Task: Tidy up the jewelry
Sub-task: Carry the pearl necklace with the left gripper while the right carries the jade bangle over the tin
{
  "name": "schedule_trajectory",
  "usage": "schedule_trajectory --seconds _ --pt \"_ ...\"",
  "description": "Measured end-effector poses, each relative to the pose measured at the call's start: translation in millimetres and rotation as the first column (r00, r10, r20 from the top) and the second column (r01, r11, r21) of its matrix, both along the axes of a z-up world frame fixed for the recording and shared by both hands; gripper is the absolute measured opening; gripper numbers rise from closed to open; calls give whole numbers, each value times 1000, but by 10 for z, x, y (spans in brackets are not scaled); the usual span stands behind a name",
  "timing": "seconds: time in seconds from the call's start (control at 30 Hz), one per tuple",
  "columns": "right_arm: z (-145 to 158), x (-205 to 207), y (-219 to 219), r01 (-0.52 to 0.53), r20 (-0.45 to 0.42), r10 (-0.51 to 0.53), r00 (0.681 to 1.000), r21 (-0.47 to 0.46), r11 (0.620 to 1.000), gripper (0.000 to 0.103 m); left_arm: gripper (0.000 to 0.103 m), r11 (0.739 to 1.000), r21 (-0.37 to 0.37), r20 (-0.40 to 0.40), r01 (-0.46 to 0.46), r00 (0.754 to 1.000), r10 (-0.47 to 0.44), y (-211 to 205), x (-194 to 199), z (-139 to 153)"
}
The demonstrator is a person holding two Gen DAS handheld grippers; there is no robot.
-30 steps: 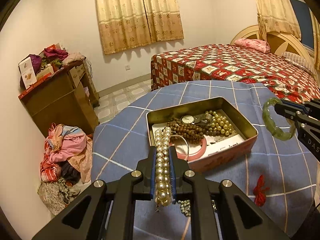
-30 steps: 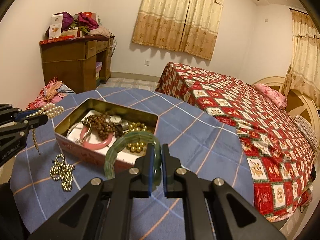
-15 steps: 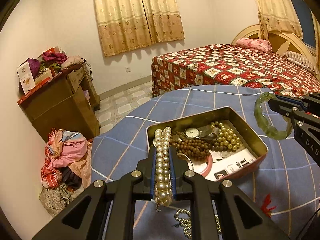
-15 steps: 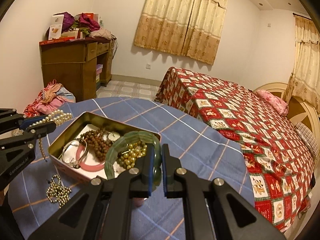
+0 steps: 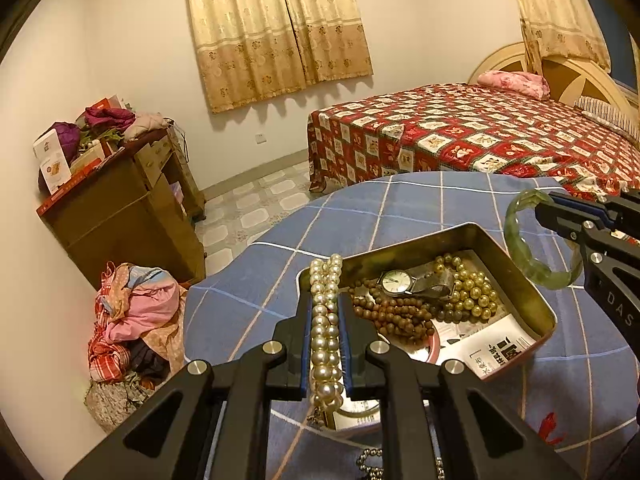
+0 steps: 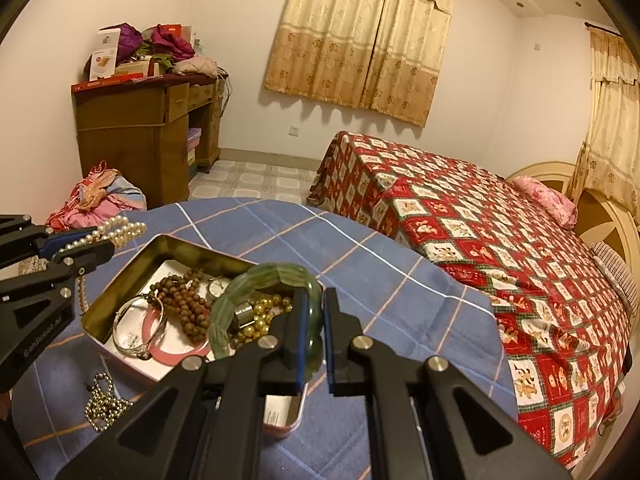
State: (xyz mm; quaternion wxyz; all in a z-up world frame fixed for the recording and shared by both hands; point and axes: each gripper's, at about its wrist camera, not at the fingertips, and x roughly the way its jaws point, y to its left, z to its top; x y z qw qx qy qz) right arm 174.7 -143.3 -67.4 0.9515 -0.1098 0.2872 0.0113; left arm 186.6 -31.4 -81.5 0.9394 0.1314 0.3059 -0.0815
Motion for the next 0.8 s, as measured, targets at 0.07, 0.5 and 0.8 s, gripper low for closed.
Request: schedule_trajectory --seconds 0.07,0.5,0.8 --pt "-5 34 9 1 -2 -1 1000 -2 1000 9 11 1000 2 -3 -1 1000 1 -13 26 -11" --pt "-128 242 73 -10 -39 10 999 3 1000 9 11 1000 20 -33 -1 999 1 -62 195 -111" --pt "-243 317 93 -14 -71 14 997 2 1000 9 11 1000 27 -64 2 998 0 -65 268 -233"
